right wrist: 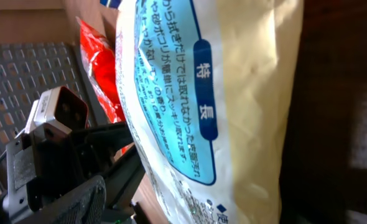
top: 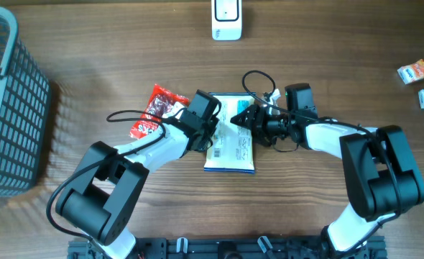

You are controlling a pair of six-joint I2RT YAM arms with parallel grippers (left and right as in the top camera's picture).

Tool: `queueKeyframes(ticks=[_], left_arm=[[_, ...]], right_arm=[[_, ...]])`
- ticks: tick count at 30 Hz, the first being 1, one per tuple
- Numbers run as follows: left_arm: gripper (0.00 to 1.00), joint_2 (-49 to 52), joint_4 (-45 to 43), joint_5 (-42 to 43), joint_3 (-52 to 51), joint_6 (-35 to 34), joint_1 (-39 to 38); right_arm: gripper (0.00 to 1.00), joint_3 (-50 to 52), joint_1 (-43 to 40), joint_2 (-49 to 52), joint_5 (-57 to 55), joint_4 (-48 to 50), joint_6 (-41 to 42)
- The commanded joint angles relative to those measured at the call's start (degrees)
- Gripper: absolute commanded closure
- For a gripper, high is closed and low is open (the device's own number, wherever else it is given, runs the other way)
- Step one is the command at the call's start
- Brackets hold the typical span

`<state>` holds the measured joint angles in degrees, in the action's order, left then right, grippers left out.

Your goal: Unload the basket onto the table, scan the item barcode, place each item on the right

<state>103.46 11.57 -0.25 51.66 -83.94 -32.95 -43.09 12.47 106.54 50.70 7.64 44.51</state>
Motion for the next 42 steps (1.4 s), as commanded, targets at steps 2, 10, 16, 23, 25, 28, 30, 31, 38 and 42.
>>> queueKeyframes(ticks=[2, 10, 16, 23, 25, 28, 30, 31, 38, 42], left_arm=[[0.96, 5.0, 3.1, 0.8, -3.6, -0.7, -1.1], [0.96, 5.0, 3.1, 0.8, -3.6, -0.7, -1.1], [0.96, 5.0, 3.1, 0.8, -3.6, -0.7, -1.1], [0.96, 5.0, 3.1, 0.8, -3.6, -0.7, -1.1], [0.96, 5.0, 3.1, 0.8, -3.6, -0.7, -1.1], [0.96, 5.0, 3.1, 0.8, -3.6, -0.7, -1.1], [0.96, 5.0, 3.1, 0.8, -3.6, -0.7, -1.1], [0.96, 5.0, 3.3, 0.8, -3.6, -0.7, -1.1], [0.96, 5.0, 3.7, 0.8, -3.6, -0.7, -1.1], [0.96, 5.0, 3.7, 0.8, -3.6, -0.7, -1.1]], right_arm=[[0.3, 1.1, 0.3, 2.4, -4.1, 2.9, -3.2], [0.32, 1.1, 0.3, 2.4, 0.9, 11.0, -9.1], [0.32, 1.1, 1.3, 2.9, 0.9, 14.3, -8.2], [0.32, 1.1, 4.5, 4.2, 0.4, 16.0, -3.4], [0.36, 1.1, 4.5, 4.2, 0.4, 15.6, -3.4], [0.46, 1.1, 4.5, 4.2, 0.4, 15.4, -3.6], [0.48, 1.1, 4.4, 4.2, 0.4, 15.5, -3.7], [0.5, 1.1, 4.3, 4.2, 0.3, 15.5, -3.8], [0.55, 1.1, 1.5, 4.2, 0.5, 15.4, -5.5], [0.68, 1.1, -0.2, 4.2, 3.1, 15.3, -7.1]])
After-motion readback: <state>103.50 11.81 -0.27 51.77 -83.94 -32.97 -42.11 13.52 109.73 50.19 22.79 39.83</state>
